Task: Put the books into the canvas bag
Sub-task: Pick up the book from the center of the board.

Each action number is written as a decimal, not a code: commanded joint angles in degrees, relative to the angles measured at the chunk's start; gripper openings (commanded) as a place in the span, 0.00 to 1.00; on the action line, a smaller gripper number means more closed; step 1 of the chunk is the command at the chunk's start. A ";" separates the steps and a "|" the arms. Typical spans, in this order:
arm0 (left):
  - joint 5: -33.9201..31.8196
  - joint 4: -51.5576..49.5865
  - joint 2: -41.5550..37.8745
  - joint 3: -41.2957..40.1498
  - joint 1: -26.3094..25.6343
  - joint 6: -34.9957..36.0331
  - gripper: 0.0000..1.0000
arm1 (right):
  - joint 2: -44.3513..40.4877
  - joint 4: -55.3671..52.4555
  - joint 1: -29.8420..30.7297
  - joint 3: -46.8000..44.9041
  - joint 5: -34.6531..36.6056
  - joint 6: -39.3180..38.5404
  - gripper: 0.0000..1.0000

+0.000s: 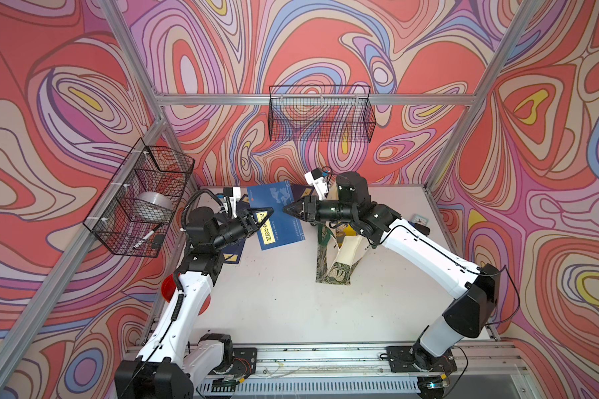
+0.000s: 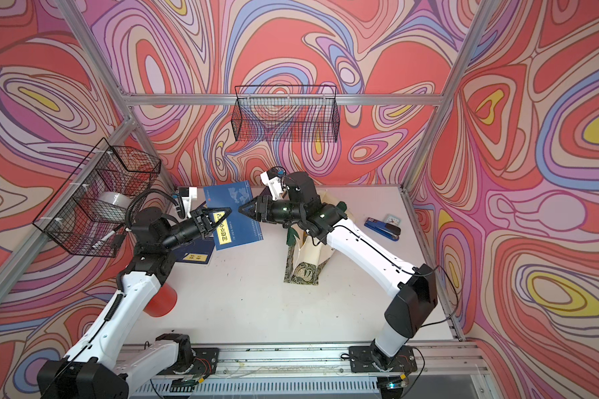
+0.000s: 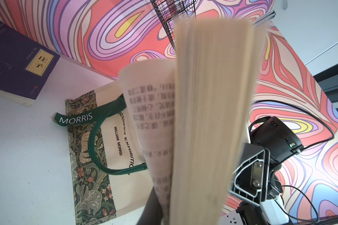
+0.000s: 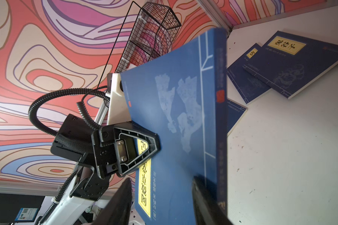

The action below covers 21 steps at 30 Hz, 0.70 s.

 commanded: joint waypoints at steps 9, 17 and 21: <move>3.50 5.82 -2.21 2.98 0.08 -2.84 0.00 | 0.77 -2.31 -1.03 -0.18 0.86 -0.34 0.53; 3.77 3.56 -1.99 2.68 0.08 -1.05 0.06 | 1.21 8.64 -0.85 -0.99 -7.97 3.49 0.07; 1.80 -2.24 -2.57 3.01 0.08 3.68 0.46 | 0.61 7.53 -0.85 0.41 -6.97 1.92 0.00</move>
